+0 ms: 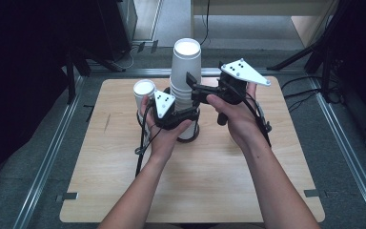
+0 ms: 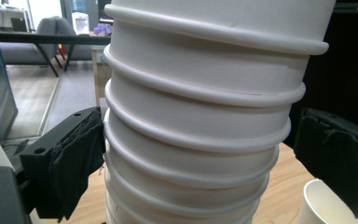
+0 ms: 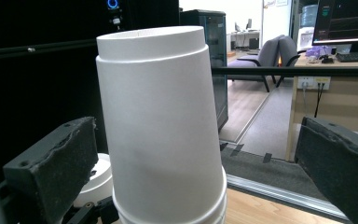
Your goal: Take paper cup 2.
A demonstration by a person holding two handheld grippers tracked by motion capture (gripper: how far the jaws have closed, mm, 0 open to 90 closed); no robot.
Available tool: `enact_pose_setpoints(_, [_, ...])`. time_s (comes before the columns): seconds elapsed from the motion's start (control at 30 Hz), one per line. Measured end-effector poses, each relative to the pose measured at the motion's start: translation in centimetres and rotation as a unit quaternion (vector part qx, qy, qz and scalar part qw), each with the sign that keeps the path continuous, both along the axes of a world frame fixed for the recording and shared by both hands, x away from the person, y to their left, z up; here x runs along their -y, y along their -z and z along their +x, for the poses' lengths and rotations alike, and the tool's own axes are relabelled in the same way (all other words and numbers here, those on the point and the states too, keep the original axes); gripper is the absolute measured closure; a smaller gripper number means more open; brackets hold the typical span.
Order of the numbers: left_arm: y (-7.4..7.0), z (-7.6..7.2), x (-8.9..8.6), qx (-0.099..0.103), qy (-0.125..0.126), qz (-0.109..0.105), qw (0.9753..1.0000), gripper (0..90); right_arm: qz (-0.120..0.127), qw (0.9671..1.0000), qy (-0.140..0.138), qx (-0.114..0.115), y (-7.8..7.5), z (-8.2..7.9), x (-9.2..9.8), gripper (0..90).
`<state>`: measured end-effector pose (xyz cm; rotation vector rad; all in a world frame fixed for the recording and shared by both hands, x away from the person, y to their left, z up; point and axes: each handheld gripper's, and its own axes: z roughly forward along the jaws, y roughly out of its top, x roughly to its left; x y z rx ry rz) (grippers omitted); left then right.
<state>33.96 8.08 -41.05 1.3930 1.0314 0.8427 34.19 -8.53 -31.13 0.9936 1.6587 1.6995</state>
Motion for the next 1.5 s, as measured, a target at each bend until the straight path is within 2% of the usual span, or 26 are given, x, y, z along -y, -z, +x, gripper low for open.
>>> enact_pose_setpoints(0.1, [0.1,0.2,0.1,0.002,-0.002,-0.004,1.0000,2.2,-0.002,0.9999,-0.013,-0.004,0.2,0.3,-0.4,0.0])
enact_pose_setpoints(0.3, [0.2,0.4,0.3,0.007,-0.011,0.007,0.9999,2.2,-0.010,0.9997,-0.015,-0.013,0.6,1.4,-1.3,0.0])
enact_pose_setpoints(0.37, [0.3,0.5,0.4,0.014,-0.014,0.013,0.9997,2.2,-0.012,0.9996,-0.024,-0.013,0.8,1.8,-1.4,0.0])
enact_pose_setpoints(0.5, [0.4,0.7,0.5,0.013,-0.015,0.010,0.9998,2.2,-0.018,0.9986,-0.043,-0.023,0.9,2.7,-1.6,0.0])
enact_pose_setpoints(0.7, [0.4,0.8,0.7,0.016,-0.022,0.006,0.9996,2.0,-0.048,0.9968,-0.059,-0.027,1.1,3.5,-2.7,0.0])
enact_pose_setpoints(0.87, [0.4,0.8,0.7,0.015,-0.021,0.006,0.9996,2.0,-0.053,0.9965,-0.054,-0.035,1.7,3.9,-3.1,0.8])
enact_pose_setpoints(1.03, [0.4,0.8,0.6,0.015,-0.017,0.006,0.9997,2.6,-0.042,0.9971,-0.060,-0.020,1.9,3.7,-3.3,12.1])
enact_pose_setpoints(1.2, [0.5,0.8,0.5,0.017,-0.015,0.005,0.9997,3.2,-0.052,0.9973,-0.053,-0.005,1.8,3.5,-3.5,13.5])
enact_pose_setpoints(1.5, [0.6,0.8,0.4,0.021,-0.011,0.002,0.9997,3.5,-0.043,0.9977,-0.051,-0.007,1.0,3.3,-3.4,13.8])
